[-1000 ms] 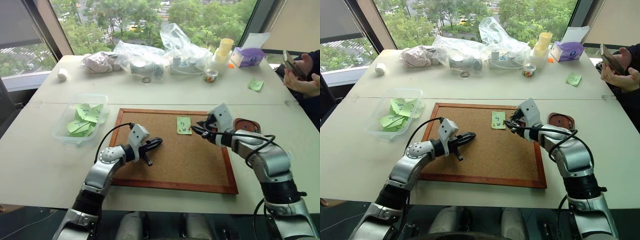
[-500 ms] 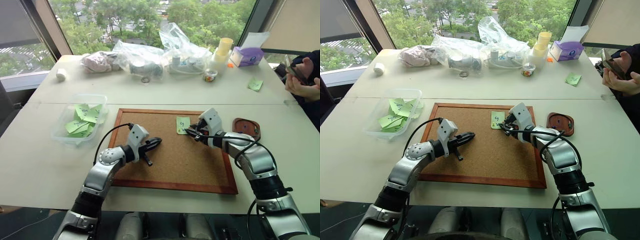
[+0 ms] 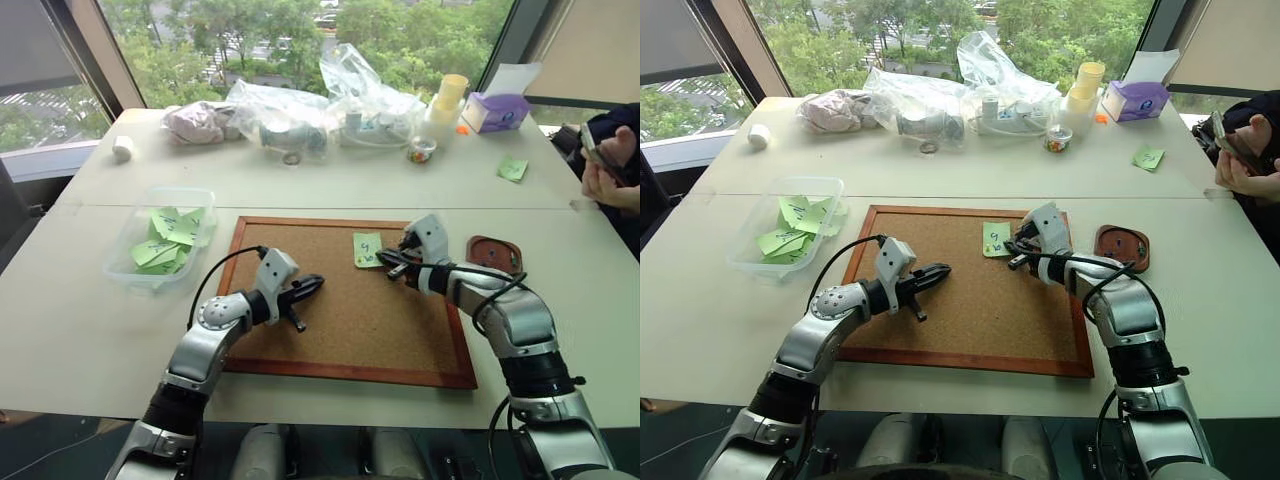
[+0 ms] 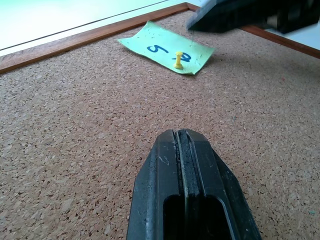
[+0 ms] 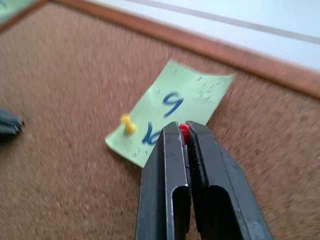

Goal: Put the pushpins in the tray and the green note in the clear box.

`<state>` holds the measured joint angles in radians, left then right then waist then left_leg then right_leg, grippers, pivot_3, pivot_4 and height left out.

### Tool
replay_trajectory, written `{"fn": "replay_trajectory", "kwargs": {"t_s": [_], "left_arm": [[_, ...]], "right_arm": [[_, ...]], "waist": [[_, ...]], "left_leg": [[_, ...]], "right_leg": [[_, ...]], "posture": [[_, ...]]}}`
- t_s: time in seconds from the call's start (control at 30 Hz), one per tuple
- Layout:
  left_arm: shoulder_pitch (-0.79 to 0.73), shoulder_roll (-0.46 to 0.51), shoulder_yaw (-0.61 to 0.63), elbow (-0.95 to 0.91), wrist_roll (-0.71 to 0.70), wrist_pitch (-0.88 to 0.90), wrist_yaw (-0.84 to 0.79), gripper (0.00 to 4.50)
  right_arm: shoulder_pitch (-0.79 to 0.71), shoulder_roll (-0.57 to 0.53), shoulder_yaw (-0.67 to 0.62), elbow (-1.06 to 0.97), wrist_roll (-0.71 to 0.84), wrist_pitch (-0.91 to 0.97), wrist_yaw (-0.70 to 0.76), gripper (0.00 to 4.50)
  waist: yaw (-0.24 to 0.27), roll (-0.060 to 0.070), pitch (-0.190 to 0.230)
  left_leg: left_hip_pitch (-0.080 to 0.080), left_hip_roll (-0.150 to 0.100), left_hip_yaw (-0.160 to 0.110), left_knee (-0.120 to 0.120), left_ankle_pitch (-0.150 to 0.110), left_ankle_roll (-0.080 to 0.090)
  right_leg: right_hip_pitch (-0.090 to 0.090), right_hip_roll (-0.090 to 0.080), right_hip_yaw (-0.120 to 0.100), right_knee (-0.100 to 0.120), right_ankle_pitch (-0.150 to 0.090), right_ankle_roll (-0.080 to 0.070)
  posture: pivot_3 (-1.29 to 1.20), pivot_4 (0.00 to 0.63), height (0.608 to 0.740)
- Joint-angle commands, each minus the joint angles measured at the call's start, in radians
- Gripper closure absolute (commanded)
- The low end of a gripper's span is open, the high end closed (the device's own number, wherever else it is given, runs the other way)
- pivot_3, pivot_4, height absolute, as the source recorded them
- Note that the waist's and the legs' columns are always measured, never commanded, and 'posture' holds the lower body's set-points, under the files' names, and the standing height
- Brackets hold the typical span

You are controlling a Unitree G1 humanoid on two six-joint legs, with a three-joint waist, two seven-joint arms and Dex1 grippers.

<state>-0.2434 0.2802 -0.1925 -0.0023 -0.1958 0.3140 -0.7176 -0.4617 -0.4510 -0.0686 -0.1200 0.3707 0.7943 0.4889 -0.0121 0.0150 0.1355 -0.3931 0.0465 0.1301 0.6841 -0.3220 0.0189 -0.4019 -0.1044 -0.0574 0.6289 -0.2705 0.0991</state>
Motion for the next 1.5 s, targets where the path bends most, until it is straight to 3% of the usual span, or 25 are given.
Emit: {"fn": "replay_trajectory", "kwargs": {"t_s": [0.03, 0.27, 0.37, 0.67, 0.87, 1.23, 1.33, 1.4, 1.5], "left_arm": [[0.038, 0.000, -0.043, 0.073, 0.025, 0.027, -0.003, 4.50], [0.035, -0.015, -0.052, 0.091, 0.028, 0.015, -0.010, 4.50], [0.027, -0.022, -0.060, 0.108, 0.031, 0.004, -0.015, 4.50], [0.006, -0.021, -0.059, 0.127, 0.035, 0.001, -0.039, 4.50], [0.006, -0.014, -0.048, 0.121, 0.036, 0.002, -0.039, 4.50], [0.012, -0.009, -0.037, 0.112, 0.032, 0.005, -0.029, 4.50], [0.011, -0.008, -0.038, 0.114, 0.032, 0.005, -0.030, 4.50], [0.010, -0.008, -0.040, 0.115, 0.033, 0.006, -0.032, 4.50], [0.008, -0.008, -0.040, 0.118, 0.032, 0.006, -0.034, 4.50]], "right_arm": [[-0.046, -0.018, -0.141, -0.070, 0.055, 0.049, -0.060, 4.47], [0.058, -0.124, -0.390, -0.083, 0.057, 0.131, -0.143, 4.47], [0.135, -0.168, -0.424, -0.099, 0.055, 0.140, -0.133, 4.47], [0.233, -0.172, -0.416, -0.063, 0.036, 0.085, -0.130, 4.47], [0.334, -0.142, -0.322, 0.066, -0.038, -0.006, -0.123, 4.47], [0.315, -0.130, -0.330, 0.079, -0.015, -0.049, -0.119, 4.47], [0.308, -0.132, -0.337, 0.068, -0.008, -0.048, -0.122, 3.64], [0.303, -0.138, -0.353, 0.038, 0.003, -0.047, -0.123, 2.72], [0.293, -0.151, -0.371, 0.002, 0.022, -0.031, -0.124, 2.72]], "waist": [[0.000, -0.001, -0.001], [0.005, -0.001, -0.001], [0.002, 0.000, -0.001], [0.006, 0.002, -0.002], [0.013, 0.001, -0.002], [0.006, -0.006, -0.006], [0.005, -0.005, -0.006], [0.004, -0.004, -0.006], [0.004, -0.001, -0.005]], "left_leg": [[0.001, 0.000, 0.000, 0.000, 0.000, 0.000], [0.001, -0.002, 0.000, -0.001, 0.000, 0.000], [0.001, -0.003, 0.000, -0.001, -0.001, 0.002], [0.002, -0.005, 0.001, -0.001, -0.001, 0.003], [0.002, -0.005, 0.000, -0.001, -0.002, 0.004], [0.003, -0.004, 0.000, -0.001, -0.003, 0.004], [0.003, -0.004, -0.001, -0.001, -0.003, 0.004], [0.003, -0.004, -0.001, -0.001, -0.003, 0.004], [0.002, -0.005, -0.001, -0.002, -0.003, 0.005]], "right_leg": [[0.000, 0.000, 0.000, 0.000, 0.000, 0.000], [0.001, -0.005, -0.001, 0.000, -0.001, -0.001], [0.001, -0.008, -0.001, -0.001, -0.001, -0.001], [0.003, -0.008, -0.002, -0.001, -0.001, -0.001], [0.003, -0.008, -0.002, -0.003, -0.001, -0.001], [0.006, -0.009, -0.002, -0.008, -0.001, -0.001], [0.005, -0.009, -0.002, -0.009, -0.001, -0.001], [0.005, -0.010, -0.002, -0.009, -0.001, -0.001], [0.005, -0.011, -0.002, -0.009, -0.001, -0.001]], "posture": [[0.00, 0.150, 0.740], [0.00, 0.150, 0.740], [0.00, 0.150, 0.740], [0.00, 0.150, 0.740], [0.00, 0.150, 0.740], [0.00, 0.150, 0.740], [0.00, 0.150, 0.740], [0.00, 0.150, 0.740], [0.00, 0.150, 0.740]]}}
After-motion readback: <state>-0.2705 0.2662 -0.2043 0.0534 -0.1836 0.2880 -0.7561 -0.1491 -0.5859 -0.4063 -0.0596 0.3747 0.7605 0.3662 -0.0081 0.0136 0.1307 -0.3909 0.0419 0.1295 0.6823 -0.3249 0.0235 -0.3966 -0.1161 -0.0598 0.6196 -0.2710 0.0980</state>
